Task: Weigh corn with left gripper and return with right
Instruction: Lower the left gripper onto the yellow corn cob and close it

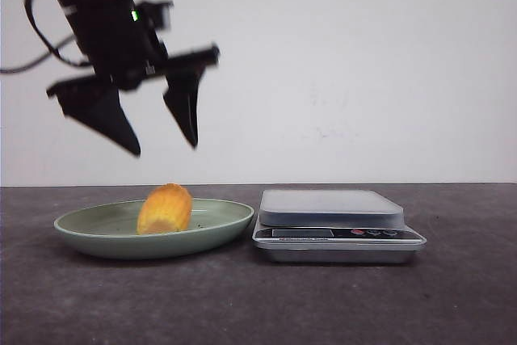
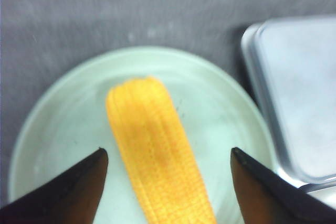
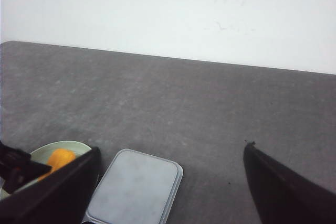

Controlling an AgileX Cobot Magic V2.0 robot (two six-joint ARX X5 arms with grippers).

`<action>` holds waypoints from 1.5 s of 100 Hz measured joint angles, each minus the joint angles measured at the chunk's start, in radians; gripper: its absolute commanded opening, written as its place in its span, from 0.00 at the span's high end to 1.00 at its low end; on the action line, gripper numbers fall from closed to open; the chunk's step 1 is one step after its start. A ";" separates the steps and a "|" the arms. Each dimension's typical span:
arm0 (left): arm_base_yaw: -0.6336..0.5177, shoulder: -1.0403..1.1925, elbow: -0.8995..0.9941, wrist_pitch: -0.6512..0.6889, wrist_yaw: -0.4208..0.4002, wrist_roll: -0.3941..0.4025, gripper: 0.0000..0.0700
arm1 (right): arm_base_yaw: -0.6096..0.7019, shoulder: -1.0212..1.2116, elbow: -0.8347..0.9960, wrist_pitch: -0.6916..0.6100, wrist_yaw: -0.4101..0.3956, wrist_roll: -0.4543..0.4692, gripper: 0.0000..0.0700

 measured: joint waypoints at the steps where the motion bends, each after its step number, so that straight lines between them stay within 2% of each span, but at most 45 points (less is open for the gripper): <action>1: -0.001 0.005 0.000 0.000 0.000 -0.001 0.38 | 0.000 0.000 0.000 -0.002 0.000 0.000 0.21; 39: -0.038 0.072 0.000 -0.021 -0.021 -0.056 0.38 | 0.001 0.000 0.000 -0.051 0.000 0.000 0.21; 68: -0.041 0.099 0.000 -0.044 -0.026 -0.067 0.39 | 0.001 -0.001 0.000 -0.057 -0.002 0.000 0.21; 73: -0.041 0.100 0.000 -0.039 -0.035 -0.068 0.46 | 0.001 -0.003 0.000 -0.057 -0.002 0.000 0.21; 82: -0.041 0.100 0.000 -0.028 -0.046 -0.067 0.80 | 0.001 -0.006 0.000 -0.057 -0.002 0.000 0.21; 87: -0.041 0.100 0.000 -0.024 -0.047 -0.067 0.90 | 0.001 -0.007 0.000 -0.057 -0.001 0.000 0.21; 100: -0.041 0.100 0.000 -0.021 -0.047 -0.067 0.91 | 0.001 -0.007 0.000 -0.057 -0.001 0.000 0.21; 106: -0.041 0.101 0.000 -0.021 -0.047 -0.067 1.00 | 0.001 -0.007 0.000 -0.057 -0.001 0.000 0.21; 135: -0.041 0.094 0.000 -0.028 -0.046 -0.059 1.00 | 0.001 -0.007 0.000 -0.057 0.001 0.000 0.21; 150: -0.044 0.002 0.001 -0.060 -0.046 -0.047 1.00 | 0.001 -0.007 0.000 -0.057 0.003 0.000 0.21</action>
